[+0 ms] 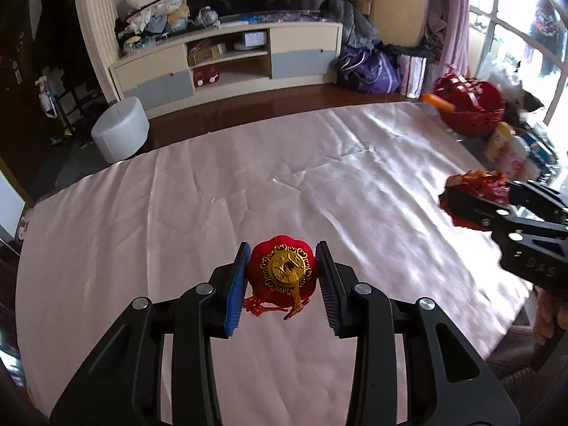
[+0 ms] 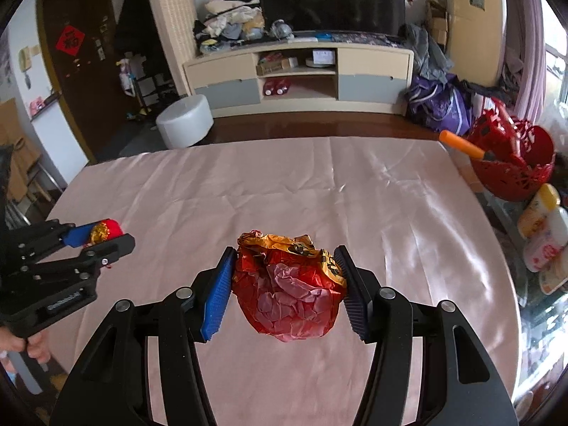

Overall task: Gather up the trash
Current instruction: 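Lower the wrapper and ornament into the bin and open both tools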

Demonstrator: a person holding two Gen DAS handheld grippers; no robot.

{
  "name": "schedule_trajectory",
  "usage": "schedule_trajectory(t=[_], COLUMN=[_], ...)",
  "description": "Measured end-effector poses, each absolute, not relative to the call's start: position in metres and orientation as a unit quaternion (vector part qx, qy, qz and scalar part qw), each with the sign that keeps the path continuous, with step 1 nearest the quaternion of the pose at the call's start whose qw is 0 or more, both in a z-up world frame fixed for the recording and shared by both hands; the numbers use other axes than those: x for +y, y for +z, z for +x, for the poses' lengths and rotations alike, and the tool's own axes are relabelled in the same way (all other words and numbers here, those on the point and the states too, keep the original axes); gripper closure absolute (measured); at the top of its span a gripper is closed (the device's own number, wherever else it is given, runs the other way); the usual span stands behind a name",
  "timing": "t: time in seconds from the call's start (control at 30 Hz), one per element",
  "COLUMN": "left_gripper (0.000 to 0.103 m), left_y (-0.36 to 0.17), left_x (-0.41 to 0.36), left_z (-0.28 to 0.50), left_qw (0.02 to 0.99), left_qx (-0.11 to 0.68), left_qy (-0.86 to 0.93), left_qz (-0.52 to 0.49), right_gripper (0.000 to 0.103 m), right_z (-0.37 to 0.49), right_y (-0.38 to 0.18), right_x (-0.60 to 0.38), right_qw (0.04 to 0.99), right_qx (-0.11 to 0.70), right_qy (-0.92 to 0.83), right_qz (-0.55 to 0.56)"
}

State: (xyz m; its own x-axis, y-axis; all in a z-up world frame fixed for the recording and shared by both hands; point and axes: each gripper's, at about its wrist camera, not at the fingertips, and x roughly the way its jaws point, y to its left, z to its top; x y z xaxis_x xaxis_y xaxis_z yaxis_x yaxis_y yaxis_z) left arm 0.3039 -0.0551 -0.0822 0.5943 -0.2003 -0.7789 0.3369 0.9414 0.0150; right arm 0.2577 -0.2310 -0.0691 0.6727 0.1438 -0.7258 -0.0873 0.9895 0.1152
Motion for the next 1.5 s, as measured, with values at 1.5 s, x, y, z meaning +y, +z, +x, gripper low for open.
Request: schedule_trajectory(t=[1.5], left_gripper=[0.068], left_y=[-0.269], left_x=[-0.028], left_z=[0.024], left_qw=[0.810], left_qx=[0.563], left_qy=[-0.165], left_qz=[-0.017], right_gripper=[0.046], right_z=[0.040], right_y=[-0.240], right_x=[-0.182], right_qw=[0.826], right_qx=[0.544], right_qy=[0.127], right_qz=[0.071])
